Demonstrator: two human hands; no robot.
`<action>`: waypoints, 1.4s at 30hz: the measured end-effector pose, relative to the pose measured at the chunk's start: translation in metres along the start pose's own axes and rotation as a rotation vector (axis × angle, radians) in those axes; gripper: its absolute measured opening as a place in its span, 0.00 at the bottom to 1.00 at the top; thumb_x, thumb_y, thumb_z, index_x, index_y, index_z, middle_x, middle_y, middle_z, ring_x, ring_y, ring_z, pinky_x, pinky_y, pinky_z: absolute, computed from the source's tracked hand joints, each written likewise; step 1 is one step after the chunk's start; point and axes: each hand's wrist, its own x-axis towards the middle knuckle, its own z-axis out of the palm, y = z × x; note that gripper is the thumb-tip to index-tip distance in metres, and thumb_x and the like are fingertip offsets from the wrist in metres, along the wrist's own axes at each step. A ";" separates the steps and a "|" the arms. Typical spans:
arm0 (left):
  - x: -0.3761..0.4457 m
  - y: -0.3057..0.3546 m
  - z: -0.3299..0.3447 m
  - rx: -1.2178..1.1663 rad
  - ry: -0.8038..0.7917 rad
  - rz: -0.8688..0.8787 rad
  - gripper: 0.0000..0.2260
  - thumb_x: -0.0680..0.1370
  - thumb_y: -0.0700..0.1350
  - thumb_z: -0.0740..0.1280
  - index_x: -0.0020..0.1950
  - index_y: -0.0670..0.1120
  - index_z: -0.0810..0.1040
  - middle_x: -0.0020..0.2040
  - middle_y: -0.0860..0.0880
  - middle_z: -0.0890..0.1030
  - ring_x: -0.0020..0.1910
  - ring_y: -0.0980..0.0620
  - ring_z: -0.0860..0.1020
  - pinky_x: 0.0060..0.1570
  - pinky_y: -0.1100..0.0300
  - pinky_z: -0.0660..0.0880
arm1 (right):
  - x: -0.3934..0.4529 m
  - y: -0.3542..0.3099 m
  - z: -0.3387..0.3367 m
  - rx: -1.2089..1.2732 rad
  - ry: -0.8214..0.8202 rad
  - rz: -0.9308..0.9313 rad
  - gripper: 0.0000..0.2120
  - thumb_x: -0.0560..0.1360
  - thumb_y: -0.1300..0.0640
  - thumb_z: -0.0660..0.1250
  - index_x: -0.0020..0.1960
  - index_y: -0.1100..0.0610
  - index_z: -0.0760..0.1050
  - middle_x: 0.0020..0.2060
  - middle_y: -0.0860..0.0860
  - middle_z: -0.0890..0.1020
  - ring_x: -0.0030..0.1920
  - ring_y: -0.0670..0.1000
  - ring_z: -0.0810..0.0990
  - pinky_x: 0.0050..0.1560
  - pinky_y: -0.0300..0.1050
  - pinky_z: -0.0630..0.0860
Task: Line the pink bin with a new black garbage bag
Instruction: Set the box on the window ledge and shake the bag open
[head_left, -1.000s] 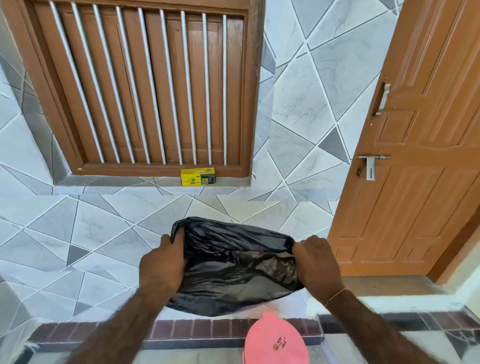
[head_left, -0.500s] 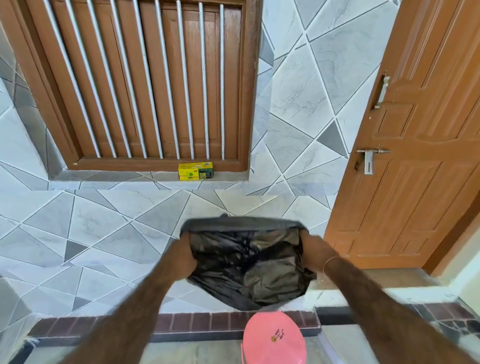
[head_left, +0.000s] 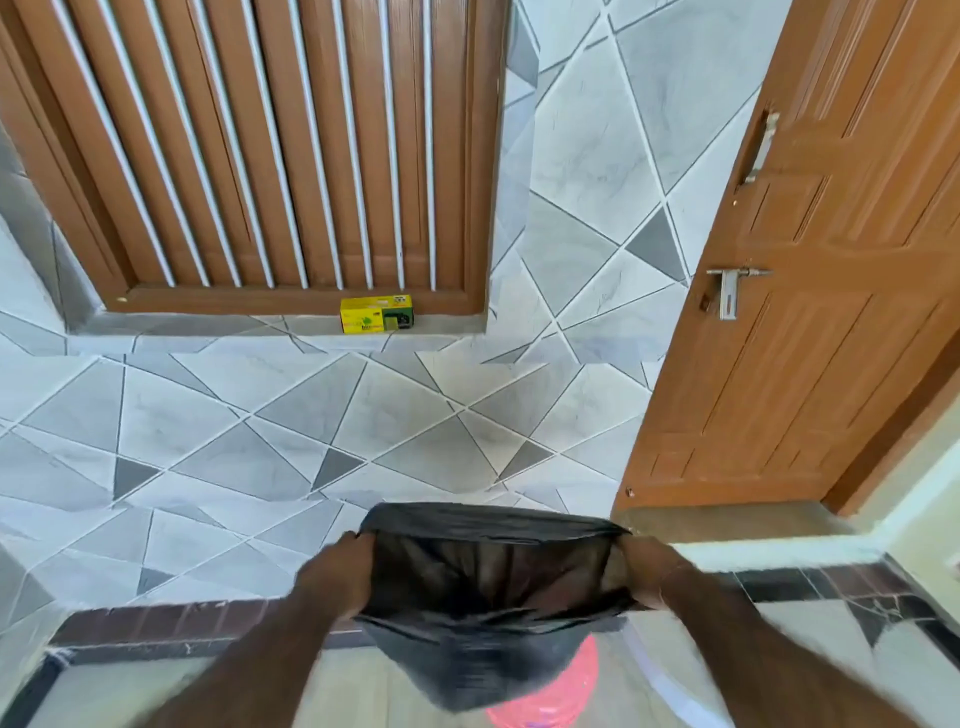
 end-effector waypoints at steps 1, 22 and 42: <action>0.001 0.006 -0.007 -0.018 0.035 0.012 0.21 0.76 0.49 0.58 0.69 0.50 0.65 0.64 0.46 0.73 0.63 0.43 0.75 0.61 0.48 0.73 | 0.000 -0.003 -0.010 0.023 0.039 0.013 0.16 0.75 0.56 0.61 0.61 0.56 0.75 0.59 0.56 0.81 0.59 0.57 0.80 0.56 0.44 0.74; 0.031 0.071 0.012 -0.221 0.035 -0.115 0.29 0.69 0.54 0.69 0.66 0.47 0.67 0.58 0.41 0.77 0.56 0.39 0.78 0.55 0.49 0.77 | 0.042 0.061 -0.002 0.185 -0.029 0.016 0.19 0.74 0.56 0.64 0.63 0.58 0.66 0.55 0.59 0.80 0.55 0.60 0.79 0.55 0.50 0.75; 0.038 0.071 0.046 -0.556 0.229 -0.247 0.19 0.71 0.32 0.61 0.63 0.37 0.69 0.55 0.34 0.76 0.53 0.33 0.75 0.51 0.46 0.74 | 0.057 0.032 0.033 0.397 0.024 0.068 0.18 0.71 0.63 0.64 0.60 0.63 0.69 0.57 0.63 0.79 0.58 0.64 0.77 0.55 0.50 0.74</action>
